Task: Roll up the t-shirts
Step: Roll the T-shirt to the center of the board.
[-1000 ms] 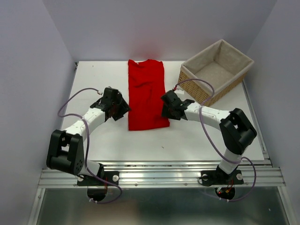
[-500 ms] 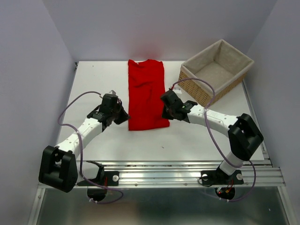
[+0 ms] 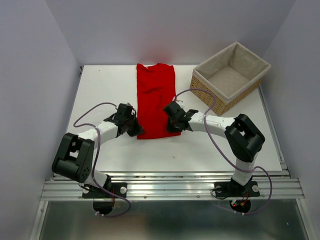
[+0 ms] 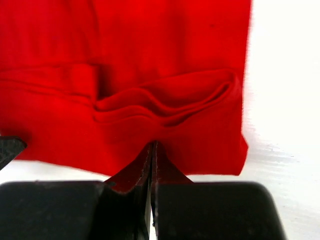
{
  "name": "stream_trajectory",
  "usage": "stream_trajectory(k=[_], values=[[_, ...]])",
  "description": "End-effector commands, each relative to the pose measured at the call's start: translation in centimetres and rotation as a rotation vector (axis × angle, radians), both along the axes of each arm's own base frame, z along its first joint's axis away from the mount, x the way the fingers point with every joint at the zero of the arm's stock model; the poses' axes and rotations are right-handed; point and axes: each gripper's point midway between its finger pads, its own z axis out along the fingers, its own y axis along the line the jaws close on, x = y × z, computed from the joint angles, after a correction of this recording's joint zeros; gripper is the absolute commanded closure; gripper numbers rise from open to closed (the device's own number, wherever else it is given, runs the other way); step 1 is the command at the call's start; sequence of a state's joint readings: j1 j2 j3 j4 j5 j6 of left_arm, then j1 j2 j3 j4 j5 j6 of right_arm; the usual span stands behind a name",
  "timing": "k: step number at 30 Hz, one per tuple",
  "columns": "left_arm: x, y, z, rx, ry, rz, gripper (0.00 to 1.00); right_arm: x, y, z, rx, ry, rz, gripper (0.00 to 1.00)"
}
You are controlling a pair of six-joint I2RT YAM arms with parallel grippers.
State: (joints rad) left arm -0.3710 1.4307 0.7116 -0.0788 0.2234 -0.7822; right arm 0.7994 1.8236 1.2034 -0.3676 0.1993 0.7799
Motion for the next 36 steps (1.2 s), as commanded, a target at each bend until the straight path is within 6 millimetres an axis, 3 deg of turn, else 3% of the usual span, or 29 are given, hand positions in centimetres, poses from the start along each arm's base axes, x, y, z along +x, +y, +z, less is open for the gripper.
stream_trajectory(k=[1,5,8,10,15,20,27,32,34,36], values=[[0.7,0.7,-1.5,0.050,-0.006,0.002,1.00,2.0,-1.8,-0.7,-0.056,-0.036,-0.101,0.99],[0.8,2.1,-2.2,0.102,0.011,0.019,1.00,0.4,-4.2,-2.9,-0.154,0.028,-0.122,0.99],[1.1,3.1,-2.2,0.108,0.009,0.034,1.00,-0.6,-5.2,-3.2,-0.158,0.036,-0.147,0.99],[1.4,3.1,-1.9,0.109,-0.002,0.029,1.00,-1.1,-4.9,-2.7,-0.112,0.041,-0.143,0.99],[1.5,2.8,-1.6,0.099,-0.005,0.010,1.00,-0.6,-2.6,1.6,0.012,-0.044,-0.102,0.96],[1.8,2.8,0.9,0.088,-0.055,0.007,1.00,1.3,-3.4,4.5,0.013,-0.131,-0.158,0.95],[1.3,2.9,4.7,0.071,-0.140,0.022,1.00,2.6,-4.6,1.6,-0.045,-0.094,-0.186,0.97],[0.3,2.5,4.7,0.062,-0.129,0.008,1.00,2.8,-5.7,-2.2,-0.127,-0.045,-0.212,0.99],[-0.1,2.5,4.2,0.065,-0.115,0.005,1.00,2.3,-5.2,-2.5,-0.114,-0.020,-0.185,0.99],[-0.5,2.3,4.2,0.063,-0.115,0.003,1.00,2.1,-5.1,-1.6,-0.089,-0.025,-0.178,0.99]])
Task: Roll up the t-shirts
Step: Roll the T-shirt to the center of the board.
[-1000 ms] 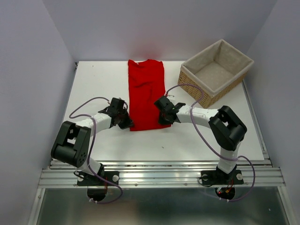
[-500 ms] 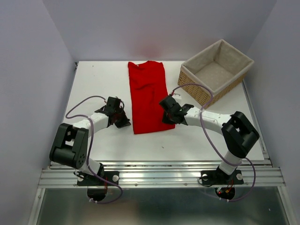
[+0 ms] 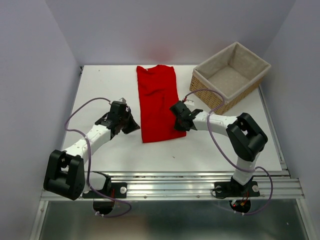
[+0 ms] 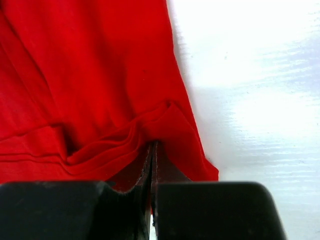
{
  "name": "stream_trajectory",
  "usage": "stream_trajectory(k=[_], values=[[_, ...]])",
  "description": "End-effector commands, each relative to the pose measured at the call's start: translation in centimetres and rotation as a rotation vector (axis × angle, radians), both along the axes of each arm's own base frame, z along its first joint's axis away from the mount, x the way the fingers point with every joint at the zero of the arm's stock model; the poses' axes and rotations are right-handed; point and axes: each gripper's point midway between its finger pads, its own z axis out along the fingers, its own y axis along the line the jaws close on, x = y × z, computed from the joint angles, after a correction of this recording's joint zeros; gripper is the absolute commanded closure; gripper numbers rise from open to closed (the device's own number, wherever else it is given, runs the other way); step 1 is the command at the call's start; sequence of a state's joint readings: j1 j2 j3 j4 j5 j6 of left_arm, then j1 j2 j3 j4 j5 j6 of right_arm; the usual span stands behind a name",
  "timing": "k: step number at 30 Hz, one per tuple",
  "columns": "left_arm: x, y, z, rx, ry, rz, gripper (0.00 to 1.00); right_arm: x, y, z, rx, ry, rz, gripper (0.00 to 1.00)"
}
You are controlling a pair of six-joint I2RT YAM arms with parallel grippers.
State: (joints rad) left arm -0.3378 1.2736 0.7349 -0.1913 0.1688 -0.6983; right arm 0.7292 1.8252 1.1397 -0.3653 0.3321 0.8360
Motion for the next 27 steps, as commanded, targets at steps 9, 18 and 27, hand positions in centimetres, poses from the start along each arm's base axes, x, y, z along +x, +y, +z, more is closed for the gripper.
stream_trajectory(k=[9,18,27], values=[[-2.7,-0.6,-0.5,-0.014,0.037,0.009,0.43,0.9,-3.2,7.5,0.087,-0.140,-0.022,0.59],[-4.2,-1.7,-2.8,-0.091,0.105,0.014,0.37,-1.8,-3.5,4.6,0.333,0.026,0.050,0.34],[-5.6,-1.5,-5.4,-0.118,0.168,0.059,0.51,-3.8,-2.3,1.8,0.503,0.102,0.004,0.36]])
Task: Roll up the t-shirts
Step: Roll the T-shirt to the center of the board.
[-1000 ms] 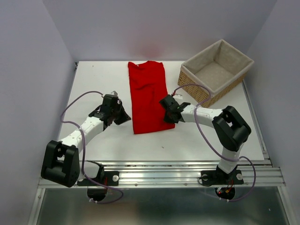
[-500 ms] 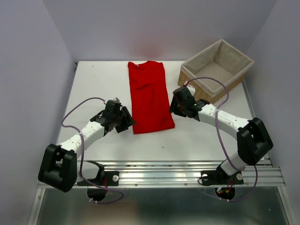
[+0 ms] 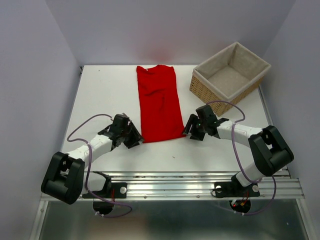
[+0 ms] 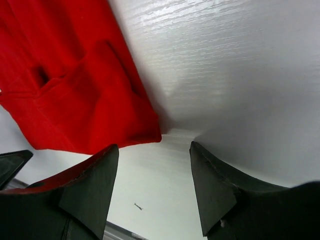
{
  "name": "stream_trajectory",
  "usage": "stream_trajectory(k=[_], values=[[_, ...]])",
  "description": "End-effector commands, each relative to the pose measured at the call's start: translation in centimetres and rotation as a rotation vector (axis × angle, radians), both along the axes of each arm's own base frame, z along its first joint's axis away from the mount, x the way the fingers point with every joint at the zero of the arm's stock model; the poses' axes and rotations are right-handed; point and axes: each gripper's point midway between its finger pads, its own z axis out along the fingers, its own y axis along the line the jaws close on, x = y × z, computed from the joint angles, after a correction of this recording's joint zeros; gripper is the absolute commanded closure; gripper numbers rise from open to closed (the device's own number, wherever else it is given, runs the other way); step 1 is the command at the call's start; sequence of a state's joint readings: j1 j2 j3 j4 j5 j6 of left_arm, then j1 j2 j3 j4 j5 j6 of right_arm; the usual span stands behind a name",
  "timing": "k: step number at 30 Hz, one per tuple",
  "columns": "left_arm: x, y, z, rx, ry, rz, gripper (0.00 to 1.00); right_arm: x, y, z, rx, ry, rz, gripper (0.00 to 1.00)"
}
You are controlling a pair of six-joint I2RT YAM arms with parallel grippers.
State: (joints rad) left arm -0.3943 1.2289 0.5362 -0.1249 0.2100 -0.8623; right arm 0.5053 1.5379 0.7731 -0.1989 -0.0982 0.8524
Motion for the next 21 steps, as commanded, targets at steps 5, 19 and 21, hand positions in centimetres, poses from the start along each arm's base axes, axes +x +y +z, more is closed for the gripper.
stream_trajectory(k=[5,19,21], values=[[-0.3,-0.4,-1.2,-0.029,0.020,0.031,0.57,0.9,1.5,0.7,0.129,-0.039,-0.049,0.44],[0.1,-0.7,-2.6,-0.039,0.033,0.039,1.00,0.2,1.6,-0.2,0.146,-0.011,-0.039,0.84],[0.2,-0.6,-2.5,-0.037,0.028,0.042,1.00,0.2,1.7,-0.2,0.145,-0.014,-0.034,0.96]])
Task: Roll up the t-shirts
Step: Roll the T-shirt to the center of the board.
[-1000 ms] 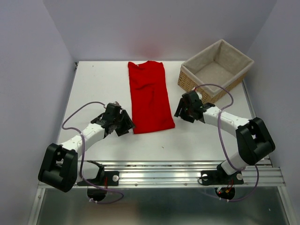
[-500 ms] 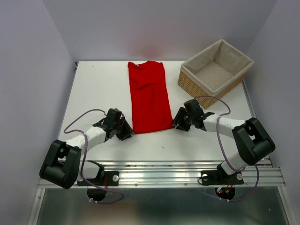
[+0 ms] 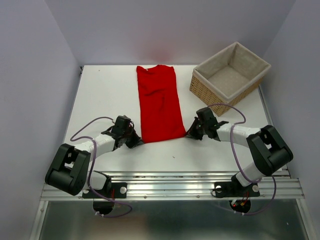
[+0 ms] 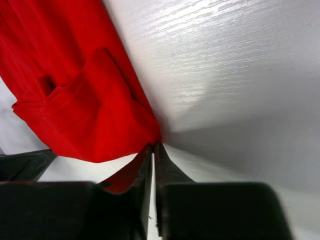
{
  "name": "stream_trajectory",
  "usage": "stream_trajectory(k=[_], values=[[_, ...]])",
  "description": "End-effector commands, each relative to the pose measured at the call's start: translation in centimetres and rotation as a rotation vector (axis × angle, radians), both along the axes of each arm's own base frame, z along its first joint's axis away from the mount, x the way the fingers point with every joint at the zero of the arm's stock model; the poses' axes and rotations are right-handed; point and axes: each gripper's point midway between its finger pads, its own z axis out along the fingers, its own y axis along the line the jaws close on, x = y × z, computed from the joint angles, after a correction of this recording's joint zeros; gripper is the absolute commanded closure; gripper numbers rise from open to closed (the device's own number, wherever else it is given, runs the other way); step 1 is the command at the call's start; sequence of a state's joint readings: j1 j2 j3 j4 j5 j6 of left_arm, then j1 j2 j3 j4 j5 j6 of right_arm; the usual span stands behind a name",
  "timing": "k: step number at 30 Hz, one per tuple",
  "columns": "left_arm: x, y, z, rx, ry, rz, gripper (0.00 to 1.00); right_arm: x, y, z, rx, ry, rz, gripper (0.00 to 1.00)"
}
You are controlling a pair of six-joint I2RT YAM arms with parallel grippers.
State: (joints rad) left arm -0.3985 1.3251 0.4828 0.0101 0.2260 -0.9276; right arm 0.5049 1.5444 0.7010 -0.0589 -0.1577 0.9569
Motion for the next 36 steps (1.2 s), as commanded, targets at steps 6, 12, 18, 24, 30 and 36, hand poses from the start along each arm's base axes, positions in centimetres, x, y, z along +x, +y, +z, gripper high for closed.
stream_trajectory(k=[6,12,18,24,30,36], values=[[0.0,0.4,0.7,0.019,-0.023,0.011,1.00,0.1,0.0,1.1,0.025,-0.053,0.015,0.99],[-1.0,0.9,1.7,0.017,-0.015,0.029,1.00,-2.4,1.2,1.3,0.000,-0.029,0.050,0.99],[-3.0,1.9,2.0,0.030,0.008,0.035,1.00,-4.8,1.0,1.3,0.028,-0.015,-0.002,0.99],[-4.6,2.5,3.3,0.021,-0.010,0.033,1.00,-5.9,-0.2,2.0,-0.005,-0.024,-0.007,0.99],[-4.7,2.5,4.4,0.003,-0.028,0.043,1.00,-6.4,-0.3,2.9,-0.004,-0.032,-0.003,0.99],[-4.3,2.2,4.6,0.004,-0.021,0.033,1.00,-6.2,-0.3,3.3,-0.005,-0.039,-0.007,0.99]])
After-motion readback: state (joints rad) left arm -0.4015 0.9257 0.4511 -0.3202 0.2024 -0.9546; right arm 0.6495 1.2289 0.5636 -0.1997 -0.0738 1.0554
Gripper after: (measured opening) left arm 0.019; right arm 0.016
